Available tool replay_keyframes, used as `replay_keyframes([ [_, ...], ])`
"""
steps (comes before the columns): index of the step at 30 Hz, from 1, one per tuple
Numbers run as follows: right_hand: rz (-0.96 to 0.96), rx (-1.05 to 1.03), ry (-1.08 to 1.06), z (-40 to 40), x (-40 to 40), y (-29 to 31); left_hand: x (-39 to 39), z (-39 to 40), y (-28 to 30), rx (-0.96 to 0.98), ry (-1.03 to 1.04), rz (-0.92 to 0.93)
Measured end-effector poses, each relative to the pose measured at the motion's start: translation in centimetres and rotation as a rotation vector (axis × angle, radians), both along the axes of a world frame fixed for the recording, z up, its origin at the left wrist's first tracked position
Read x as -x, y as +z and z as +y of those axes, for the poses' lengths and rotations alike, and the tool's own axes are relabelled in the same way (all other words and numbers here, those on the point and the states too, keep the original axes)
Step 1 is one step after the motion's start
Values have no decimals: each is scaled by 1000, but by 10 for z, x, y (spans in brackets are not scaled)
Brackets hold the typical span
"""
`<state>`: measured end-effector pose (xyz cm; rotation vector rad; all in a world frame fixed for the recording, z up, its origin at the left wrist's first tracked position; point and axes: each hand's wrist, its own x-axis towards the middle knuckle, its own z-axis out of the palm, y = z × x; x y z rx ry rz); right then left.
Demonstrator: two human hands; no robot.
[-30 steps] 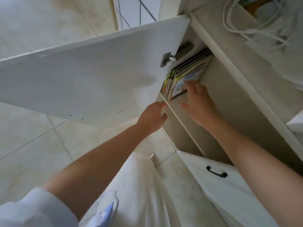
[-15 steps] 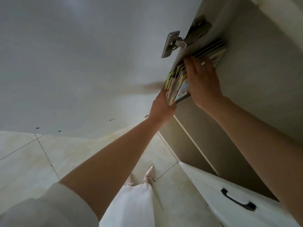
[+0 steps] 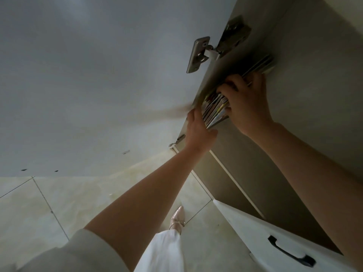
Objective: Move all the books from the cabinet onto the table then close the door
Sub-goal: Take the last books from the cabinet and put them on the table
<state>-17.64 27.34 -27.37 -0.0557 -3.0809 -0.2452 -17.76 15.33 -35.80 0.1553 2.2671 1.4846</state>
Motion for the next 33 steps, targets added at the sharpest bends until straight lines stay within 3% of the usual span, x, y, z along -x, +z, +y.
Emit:
replay_keyframes([
  [7, 17, 88, 38, 7, -3, -1, 6, -3, -12, 52, -102, 111],
  [14, 49, 197, 38, 9, -10, -2, 14, 14, -22, -70, -22, 160],
  [23, 97, 180, 66, 16, -25, -8, 10, 28, -31, 31, 66, 370],
  [33, 80, 226, 25, -34, -80, 3, -45, -32, -32, 2, -20, 381],
])
